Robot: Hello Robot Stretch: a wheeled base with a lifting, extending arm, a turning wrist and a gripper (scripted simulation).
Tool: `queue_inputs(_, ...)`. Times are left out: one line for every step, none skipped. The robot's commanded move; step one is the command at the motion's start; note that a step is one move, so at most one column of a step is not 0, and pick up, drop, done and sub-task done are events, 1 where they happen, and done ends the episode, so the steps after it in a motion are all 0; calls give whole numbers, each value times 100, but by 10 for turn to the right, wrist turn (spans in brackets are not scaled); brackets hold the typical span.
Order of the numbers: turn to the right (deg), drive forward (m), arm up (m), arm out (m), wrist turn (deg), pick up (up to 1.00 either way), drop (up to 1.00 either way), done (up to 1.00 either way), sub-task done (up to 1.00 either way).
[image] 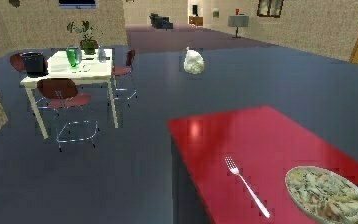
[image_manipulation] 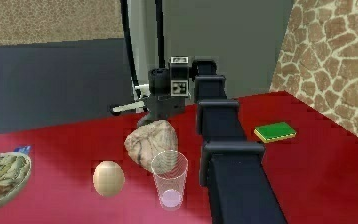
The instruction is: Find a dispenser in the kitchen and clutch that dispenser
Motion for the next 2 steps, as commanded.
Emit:
queue_inputs(0, 0, 0, 0, 0, 100, 0, 0, 0)
queue_inputs(0, 0, 0, 0, 0, 0, 0, 100, 0)
